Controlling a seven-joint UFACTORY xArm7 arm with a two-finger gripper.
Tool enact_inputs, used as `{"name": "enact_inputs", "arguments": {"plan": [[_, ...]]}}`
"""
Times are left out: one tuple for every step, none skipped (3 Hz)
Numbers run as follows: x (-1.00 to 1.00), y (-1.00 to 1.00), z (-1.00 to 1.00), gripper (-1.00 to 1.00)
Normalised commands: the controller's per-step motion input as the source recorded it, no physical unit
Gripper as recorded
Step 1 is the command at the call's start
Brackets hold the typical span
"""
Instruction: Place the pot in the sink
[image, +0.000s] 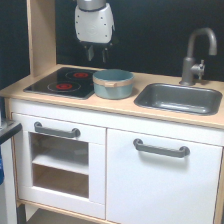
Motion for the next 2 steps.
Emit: {"name": "enact_inputs", "arguments": {"plan": [[-0.05, -0.04, 0.52, 1.0], [0.57, 0.13, 0.57, 1.0]]}}
